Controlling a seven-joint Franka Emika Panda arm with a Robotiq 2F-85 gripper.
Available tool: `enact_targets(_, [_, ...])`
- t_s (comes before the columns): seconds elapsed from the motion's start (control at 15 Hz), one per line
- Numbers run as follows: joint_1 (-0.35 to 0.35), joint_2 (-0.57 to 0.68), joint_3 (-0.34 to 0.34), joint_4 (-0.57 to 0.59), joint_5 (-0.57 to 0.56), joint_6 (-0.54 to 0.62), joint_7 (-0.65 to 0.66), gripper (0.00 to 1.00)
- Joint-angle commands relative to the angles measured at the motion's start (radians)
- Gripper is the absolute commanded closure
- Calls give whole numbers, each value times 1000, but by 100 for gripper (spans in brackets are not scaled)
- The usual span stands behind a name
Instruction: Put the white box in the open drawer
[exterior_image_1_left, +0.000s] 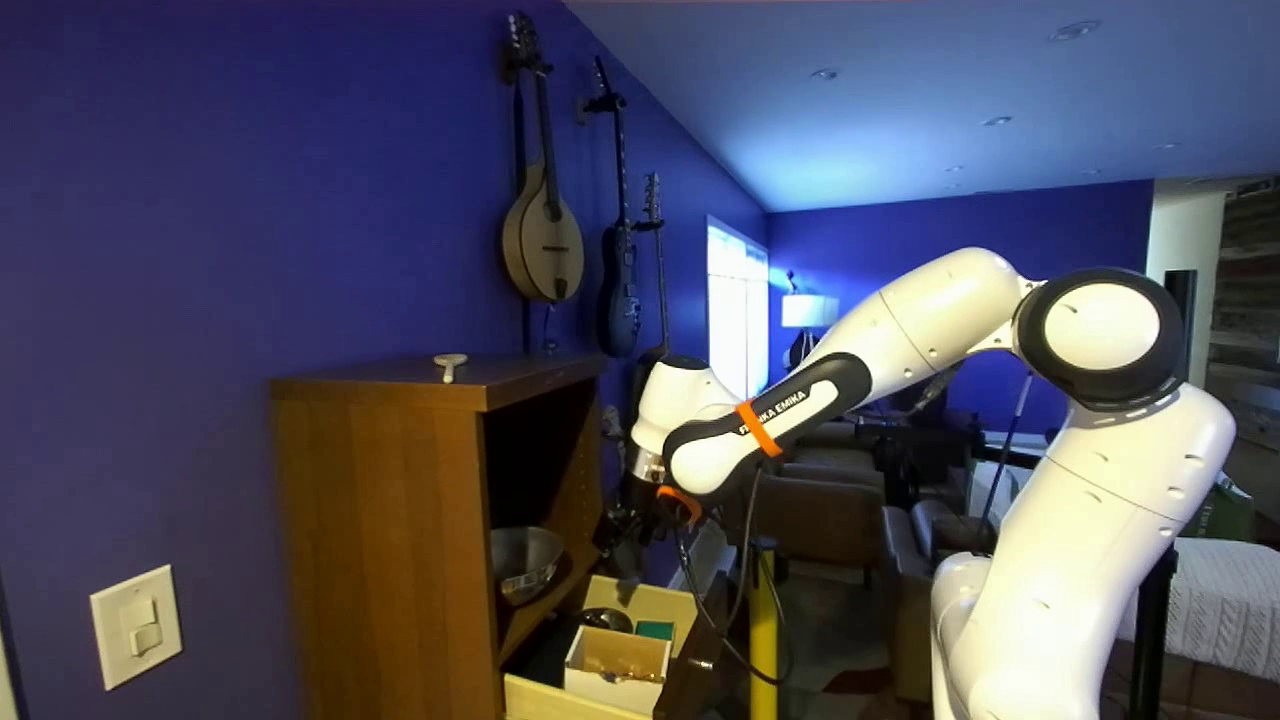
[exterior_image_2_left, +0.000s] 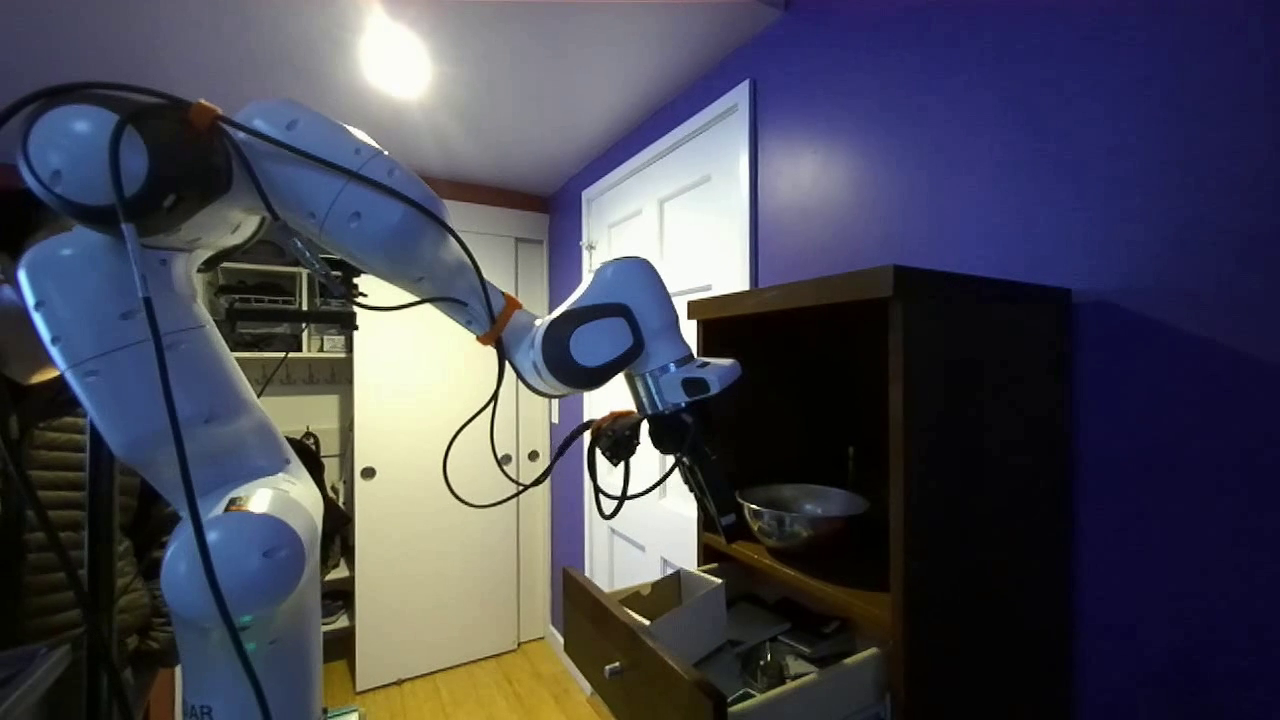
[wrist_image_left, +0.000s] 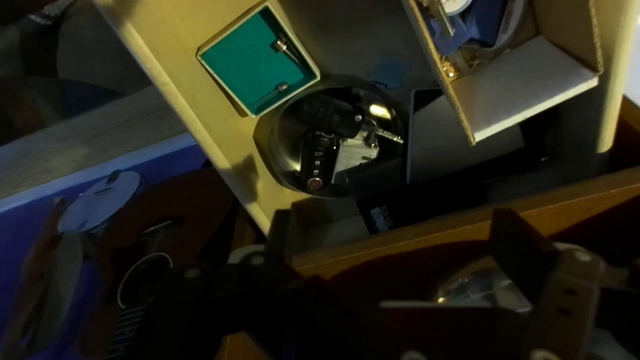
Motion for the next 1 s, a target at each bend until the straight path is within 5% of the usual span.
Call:
enact_targets(0.0, [-5,-3,14,-13,151,-88,-262,0])
enact_targets(0.4, [14,17,5,-9,257,-184,-620,0])
enact_targets(0.93, [0,74,44,-83,280,-99,-633,4])
